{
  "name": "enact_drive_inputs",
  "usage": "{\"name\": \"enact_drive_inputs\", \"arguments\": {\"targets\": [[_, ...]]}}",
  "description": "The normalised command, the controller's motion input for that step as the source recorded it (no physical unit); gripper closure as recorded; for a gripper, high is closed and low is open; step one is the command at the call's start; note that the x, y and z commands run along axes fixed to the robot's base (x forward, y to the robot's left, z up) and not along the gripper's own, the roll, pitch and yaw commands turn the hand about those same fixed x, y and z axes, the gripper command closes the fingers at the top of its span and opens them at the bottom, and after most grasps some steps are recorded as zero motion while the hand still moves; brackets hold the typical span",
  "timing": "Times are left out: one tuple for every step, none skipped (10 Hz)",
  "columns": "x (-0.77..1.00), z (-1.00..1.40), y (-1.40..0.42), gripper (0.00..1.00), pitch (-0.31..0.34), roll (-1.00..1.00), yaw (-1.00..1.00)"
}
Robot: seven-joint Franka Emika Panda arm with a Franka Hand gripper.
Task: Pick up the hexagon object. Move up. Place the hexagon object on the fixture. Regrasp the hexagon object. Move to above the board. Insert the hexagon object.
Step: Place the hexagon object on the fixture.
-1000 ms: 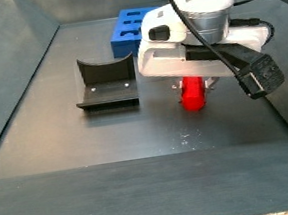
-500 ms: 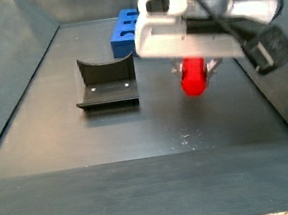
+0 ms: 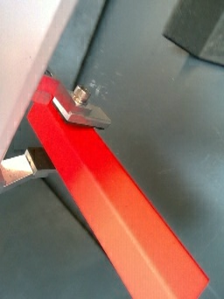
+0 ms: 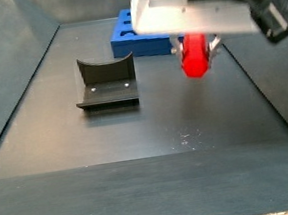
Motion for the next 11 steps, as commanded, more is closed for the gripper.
{"name": "enact_drive_inputs", "arguments": {"targets": [[-0.01,1.0,-0.01,1.0,0.017,-0.03,0.02],[-0.02,1.0,-0.01,1.0,0.016,-0.04,0.02],[-0.02,1.0,-0.02,1.0,0.019,-0.05,0.02],[-0.01,0.83,-0.02,1.0,0.023,-0.06,0.02],[-0.01,0.72,-0.02,1.0,0.026,-0.06,0.02],[0.0,0.49,-0.01,1.0,0.039,-0.08,0.02],[0.01,0.27,-0.01,1.0,0.051,-0.09,0.02],[0.49,0.41,-1.0,1.0,-0.059,-0.1,0.7],[0.49,0.37,-1.0,1.0,-0.032,-0.07,0.64],[0.47,0.35,-1.0,1.0,0.032,-0.04,0.47],[0.44,0.34,-1.0,1.0,0.065,-0.05,0.31]]}}
